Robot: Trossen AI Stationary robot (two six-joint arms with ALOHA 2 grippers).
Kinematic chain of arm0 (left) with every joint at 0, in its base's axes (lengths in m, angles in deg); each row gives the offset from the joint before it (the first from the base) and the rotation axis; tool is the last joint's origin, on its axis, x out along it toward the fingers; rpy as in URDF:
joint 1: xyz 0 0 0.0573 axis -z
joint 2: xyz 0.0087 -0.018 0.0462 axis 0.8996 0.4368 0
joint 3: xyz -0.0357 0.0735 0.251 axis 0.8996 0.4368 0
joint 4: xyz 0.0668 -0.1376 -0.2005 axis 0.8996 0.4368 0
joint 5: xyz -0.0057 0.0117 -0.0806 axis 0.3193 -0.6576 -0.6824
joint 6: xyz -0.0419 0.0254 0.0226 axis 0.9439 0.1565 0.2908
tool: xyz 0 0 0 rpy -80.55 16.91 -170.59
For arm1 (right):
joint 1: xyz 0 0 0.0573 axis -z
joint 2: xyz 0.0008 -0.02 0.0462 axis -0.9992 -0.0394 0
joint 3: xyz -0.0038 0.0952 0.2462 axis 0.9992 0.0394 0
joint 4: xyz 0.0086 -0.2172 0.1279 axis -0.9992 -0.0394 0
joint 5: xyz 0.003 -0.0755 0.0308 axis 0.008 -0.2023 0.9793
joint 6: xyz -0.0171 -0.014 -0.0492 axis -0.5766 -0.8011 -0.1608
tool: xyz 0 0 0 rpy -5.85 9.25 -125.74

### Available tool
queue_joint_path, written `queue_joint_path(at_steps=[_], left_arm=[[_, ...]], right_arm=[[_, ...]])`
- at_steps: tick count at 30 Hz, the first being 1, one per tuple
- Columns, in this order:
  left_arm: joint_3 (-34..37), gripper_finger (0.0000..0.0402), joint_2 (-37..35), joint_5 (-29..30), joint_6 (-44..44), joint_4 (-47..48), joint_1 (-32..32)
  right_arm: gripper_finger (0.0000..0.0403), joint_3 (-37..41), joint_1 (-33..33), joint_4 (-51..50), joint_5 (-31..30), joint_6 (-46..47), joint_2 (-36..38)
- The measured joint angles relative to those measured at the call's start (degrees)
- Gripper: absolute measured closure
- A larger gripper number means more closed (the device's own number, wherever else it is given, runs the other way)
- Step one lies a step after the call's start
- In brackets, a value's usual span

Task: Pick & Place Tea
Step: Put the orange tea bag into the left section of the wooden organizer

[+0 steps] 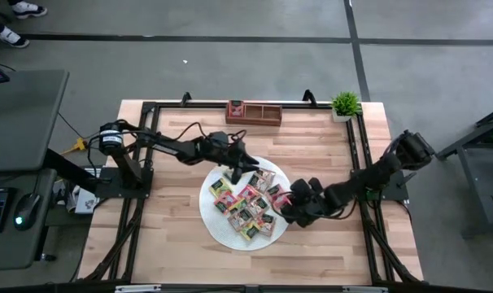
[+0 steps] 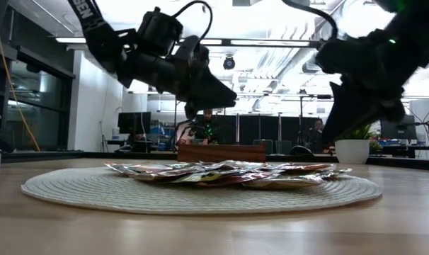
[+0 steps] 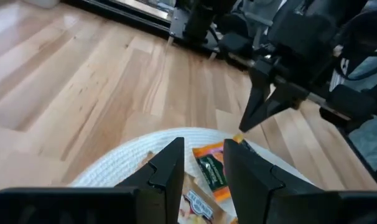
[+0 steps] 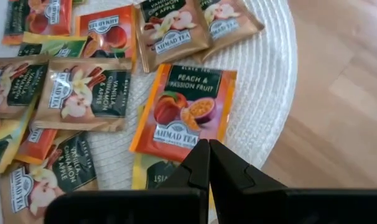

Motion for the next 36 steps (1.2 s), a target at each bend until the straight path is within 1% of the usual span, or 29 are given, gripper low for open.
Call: queue_joint_path(at_steps=[3,7,12,16,21,28,36], left_arm=[[-1.4,0.0291,1.3,0.2,-1.1,0.9,-0.1],[-1.7,0.0291,2.7,-0.6,-0.9,2.0,-0.1],[-1.6,0.0291,6.8,-2.5,1.9,2.3,-0.1],[-1.7,0.0291,8.2,-3.5,2.4,0.9,-0.1],[-1.7,0.0291,8.1,-4.4,2.7,-0.7,0.0],[-1.7,0.0291,8.2,-5.0,3.6,-1.7,0.5],[-3.0,0.0291,8.2,-3.2,3.5,-1.0,2.7]], right_arm=[[0.0403,2.3,-1.3,3.8,-1.6,2.3,0.0],[0.0403,3.5,-1.7,7.2,-4.1,2.2,0.0],[0.0403,5.4,-1.5,10.3,-4.5,2.0,-0.1],[0.0403,6.8,-1.5,12.4,-4.2,1.8,-0.1],[0.0403,8.4,-1.5,17.2,-4.1,0.5,-0.1],[0.0403,9.0,-0.8,17.4,-3.7,0.1,-0.1],[0.0403,9.0,0.4,17.7,-3.5,-2.2,-0.2]])
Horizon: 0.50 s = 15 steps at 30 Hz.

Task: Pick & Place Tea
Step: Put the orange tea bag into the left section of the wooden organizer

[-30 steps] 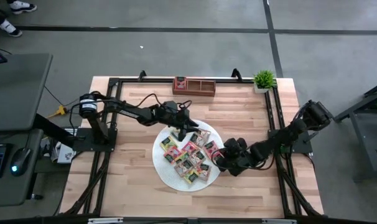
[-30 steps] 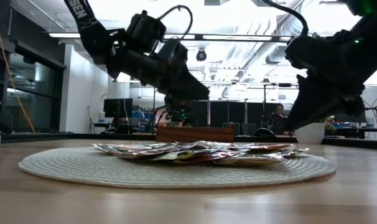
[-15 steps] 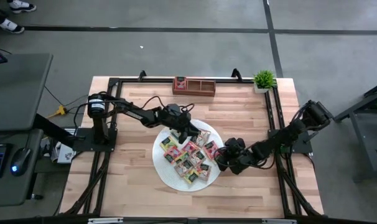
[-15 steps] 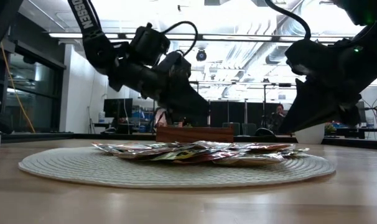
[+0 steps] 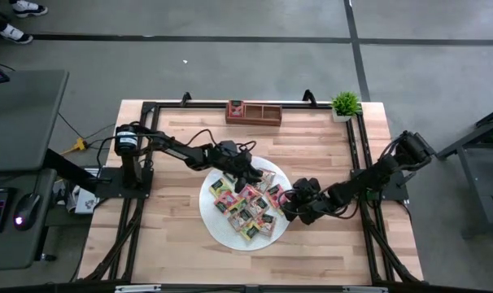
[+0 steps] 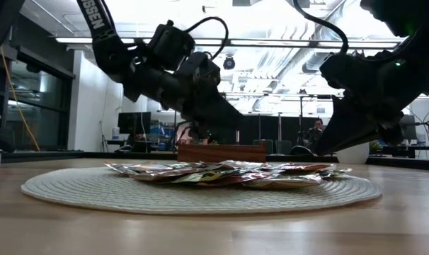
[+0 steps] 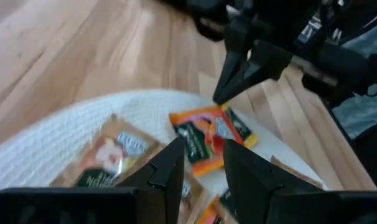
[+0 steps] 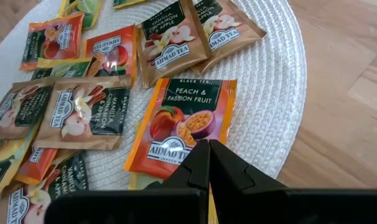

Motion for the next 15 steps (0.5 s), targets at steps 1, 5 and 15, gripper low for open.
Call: queue_joint_path(at_steps=[1,5,15], left_arm=[[-0.6,0.0291,0.0,0.1,-0.2,-0.1,0.2],[-3.3,0.0291,0.0,0.0,-1.6,1.8,0.2],[-7.0,0.0291,1.5,-0.5,-4.3,8.4,0.2]], right_arm=[[0.0403,0.0,0.0,0.0,0.0,0.0,0.0],[0.0403,0.0,0.0,0.0,0.6,0.0,-0.4],[0.0403,-0.1,-0.1,6.8,3.9,-0.3,-6.3]])
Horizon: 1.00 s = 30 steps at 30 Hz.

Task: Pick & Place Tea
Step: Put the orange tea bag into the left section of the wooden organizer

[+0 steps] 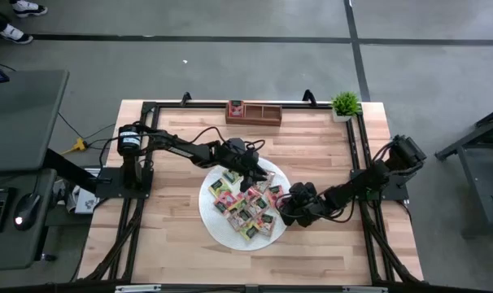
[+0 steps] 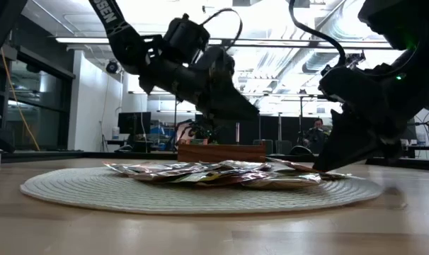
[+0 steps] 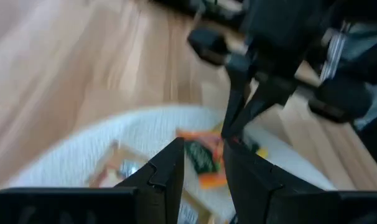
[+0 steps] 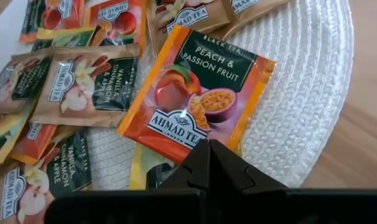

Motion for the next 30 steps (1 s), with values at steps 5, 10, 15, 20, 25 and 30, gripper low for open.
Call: queue_joint_path(at_steps=[5,10,15,20,25,30], left_arm=[[-0.1,0.0291,1.0,-0.1,3.2,2.2,0.0],[-0.1,0.0291,2.6,-1.3,9.9,2.5,0.0],[-0.2,0.0291,4.8,-4.1,17.2,1.3,0.0],[-0.3,0.0272,5.0,-4.8,19.8,1.3,0.0],[-0.3,0.0208,5.0,-5.3,25.0,1.4,0.0],[-0.3,0.0148,5.0,-7.2,28.5,1.5,0.0]], right_arm=[[0.0403,-0.2,0.0,0.5,0.6,0.8,-1.3],[0.0403,-0.2,0.0,0.2,0.8,0.9,-1.3],[0.0403,-0.2,0.0,0.0,0.9,0.9,-1.4],[0.0403,-0.1,0.0,-0.2,1.0,0.8,-1.4],[0.0403,-0.1,0.0,-0.2,1.0,0.4,-1.5],[0.0403,0.0,0.0,-0.3,0.6,0.0,-1.5]])
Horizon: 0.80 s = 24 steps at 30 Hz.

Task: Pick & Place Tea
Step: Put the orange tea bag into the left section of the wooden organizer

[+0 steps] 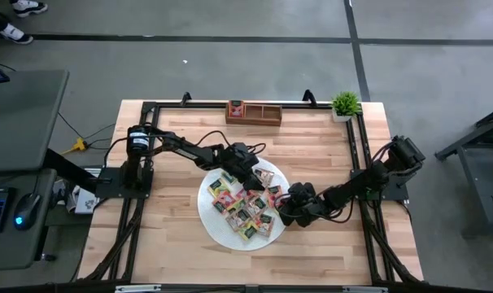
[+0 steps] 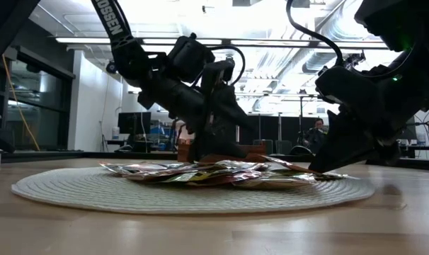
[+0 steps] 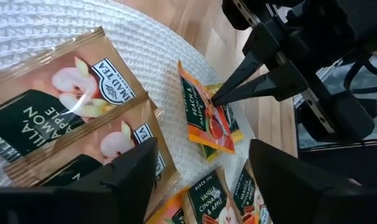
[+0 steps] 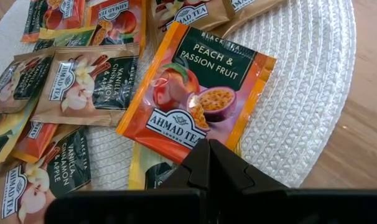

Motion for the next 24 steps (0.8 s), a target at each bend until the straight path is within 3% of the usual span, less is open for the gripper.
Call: queue_joint_path(at_steps=[8,17,24], left_arm=[[-1.8,0.0127,0.0,-0.3,1.2,1.2,0.0],[-13.0,0.0127,5.2,-6.0,-3.7,14.1,0.4],[-16.6,0.0127,6.6,-5.2,-6.1,20.3,0.8]], right_arm=[[0.0403,0.1,1.6,2.8,0.9,-4.6,-0.1],[0.0403,0.1,3.1,3.5,1.5,-7.2,-0.1],[0.0403,0.1,3.1,3.7,1.9,-7.7,-0.1]])
